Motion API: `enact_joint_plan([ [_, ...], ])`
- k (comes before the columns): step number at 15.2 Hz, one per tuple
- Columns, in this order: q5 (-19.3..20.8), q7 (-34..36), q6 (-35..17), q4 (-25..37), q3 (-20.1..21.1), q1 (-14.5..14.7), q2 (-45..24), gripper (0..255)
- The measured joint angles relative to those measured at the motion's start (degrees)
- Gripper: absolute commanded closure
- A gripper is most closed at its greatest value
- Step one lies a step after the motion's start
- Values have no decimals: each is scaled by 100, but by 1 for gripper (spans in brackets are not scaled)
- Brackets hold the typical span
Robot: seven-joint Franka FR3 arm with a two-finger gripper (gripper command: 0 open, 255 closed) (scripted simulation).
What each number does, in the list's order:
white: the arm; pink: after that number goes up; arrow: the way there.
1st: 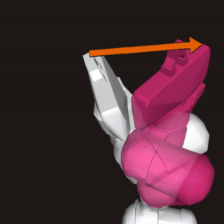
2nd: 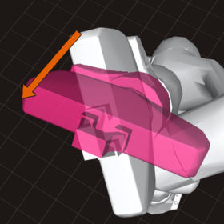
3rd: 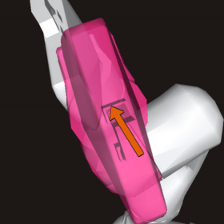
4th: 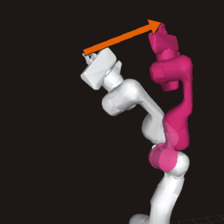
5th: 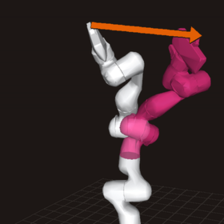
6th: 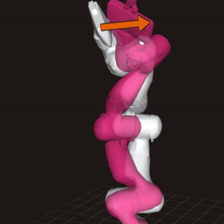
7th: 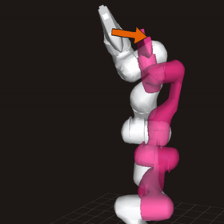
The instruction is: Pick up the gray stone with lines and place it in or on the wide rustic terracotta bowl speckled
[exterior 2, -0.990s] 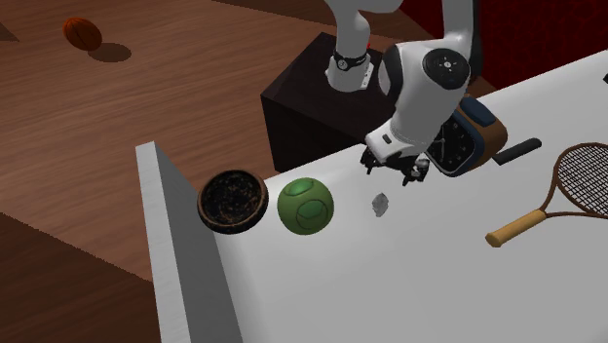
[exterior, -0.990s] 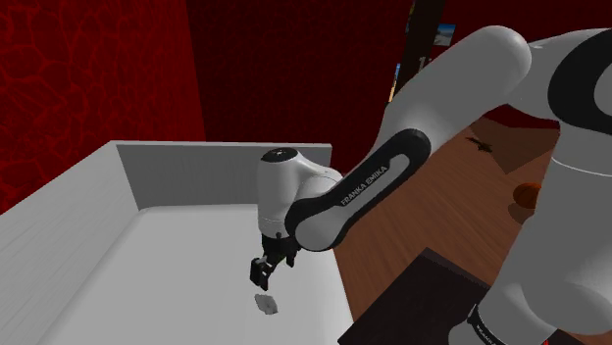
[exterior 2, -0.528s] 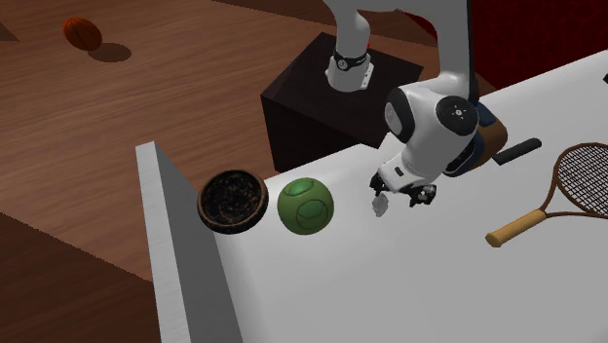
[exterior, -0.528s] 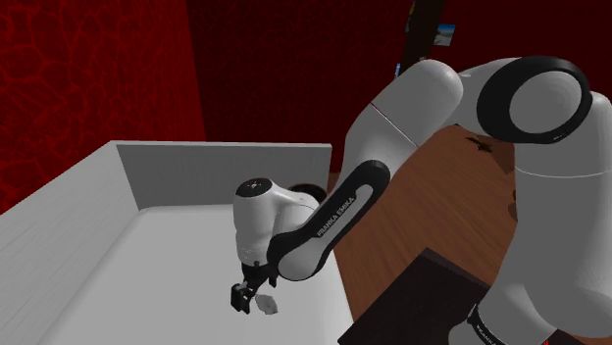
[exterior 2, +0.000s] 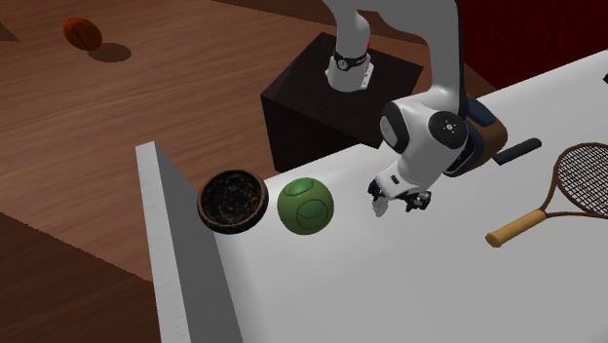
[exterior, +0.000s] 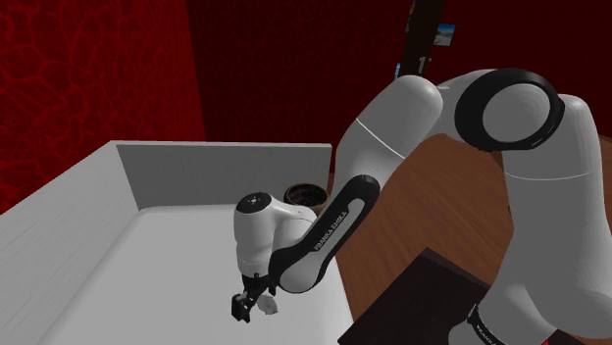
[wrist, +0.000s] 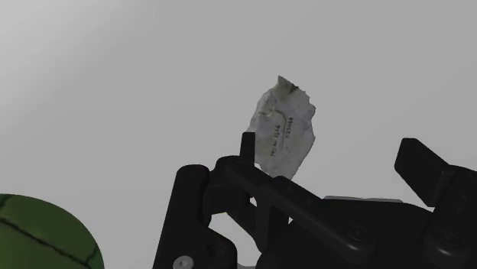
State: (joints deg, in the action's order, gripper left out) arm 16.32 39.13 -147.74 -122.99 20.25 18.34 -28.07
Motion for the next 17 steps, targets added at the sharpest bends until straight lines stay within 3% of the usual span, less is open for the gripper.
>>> enact_joint_plan([
  [4, 9, 5, -13, 3, -7, 5, -14, 0],
  [5, 9, 5, -13, 3, -7, 5, -14, 255],
  [14, 9, 5, -13, 3, -7, 5, -14, 255],
  [15, 9, 5, -13, 3, -7, 5, -14, 0],
  [17, 49, -179, -162, -188, 49, -91, 109, 0],
])
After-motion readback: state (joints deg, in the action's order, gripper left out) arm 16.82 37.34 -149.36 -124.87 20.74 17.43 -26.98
